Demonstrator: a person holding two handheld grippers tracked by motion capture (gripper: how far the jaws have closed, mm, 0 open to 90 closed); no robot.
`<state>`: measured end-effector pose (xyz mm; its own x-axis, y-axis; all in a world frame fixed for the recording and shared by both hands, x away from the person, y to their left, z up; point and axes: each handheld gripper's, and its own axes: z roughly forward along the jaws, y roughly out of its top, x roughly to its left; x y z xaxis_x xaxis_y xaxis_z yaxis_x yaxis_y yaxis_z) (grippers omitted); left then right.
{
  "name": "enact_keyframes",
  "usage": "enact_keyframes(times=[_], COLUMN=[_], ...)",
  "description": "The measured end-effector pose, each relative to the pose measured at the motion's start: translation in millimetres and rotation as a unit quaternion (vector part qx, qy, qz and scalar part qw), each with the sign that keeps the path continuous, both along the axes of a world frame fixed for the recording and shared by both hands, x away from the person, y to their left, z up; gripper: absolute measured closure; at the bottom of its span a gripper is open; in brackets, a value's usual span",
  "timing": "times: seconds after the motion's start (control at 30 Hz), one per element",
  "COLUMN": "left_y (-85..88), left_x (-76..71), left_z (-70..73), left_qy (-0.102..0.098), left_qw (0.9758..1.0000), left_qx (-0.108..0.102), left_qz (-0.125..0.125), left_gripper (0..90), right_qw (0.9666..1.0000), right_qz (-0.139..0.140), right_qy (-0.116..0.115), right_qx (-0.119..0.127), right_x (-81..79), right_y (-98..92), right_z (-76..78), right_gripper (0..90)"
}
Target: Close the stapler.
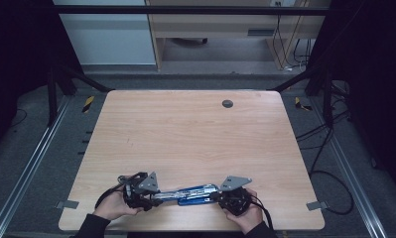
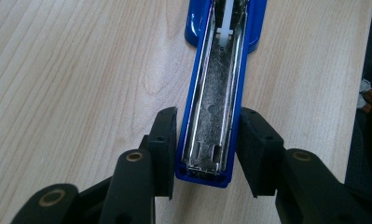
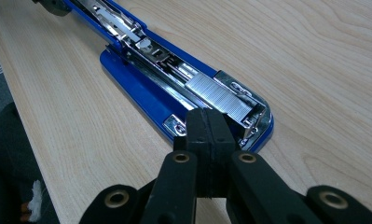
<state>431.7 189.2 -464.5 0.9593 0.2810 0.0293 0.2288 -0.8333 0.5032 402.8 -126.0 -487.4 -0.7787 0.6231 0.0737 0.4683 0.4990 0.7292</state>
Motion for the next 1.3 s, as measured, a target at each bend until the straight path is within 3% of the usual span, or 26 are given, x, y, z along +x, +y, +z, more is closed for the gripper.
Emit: enact_keyframes(times=[0.33, 1.3], left_y=[0.5, -6.7], left_x=[5.6, 7.9], left_z=[5.8, 29.9], left_qy=[0.016, 0.013], left_qw=[0.9996, 0.9984], left_qx=[0.006, 0.022], left_qz=[-0.022, -0.050], left_gripper=[62.6, 64.4], right_qw=[1.0000, 1.0000], right_qz=[0.002, 0.004], right_qy=[-0.002, -0.004], right_qx=[0.000, -0.005], right_x=[0.0, -0.4], right_y=[0.2, 0.3], right_z=[-0.1, 0.3], right_gripper=[90.0, 90.0])
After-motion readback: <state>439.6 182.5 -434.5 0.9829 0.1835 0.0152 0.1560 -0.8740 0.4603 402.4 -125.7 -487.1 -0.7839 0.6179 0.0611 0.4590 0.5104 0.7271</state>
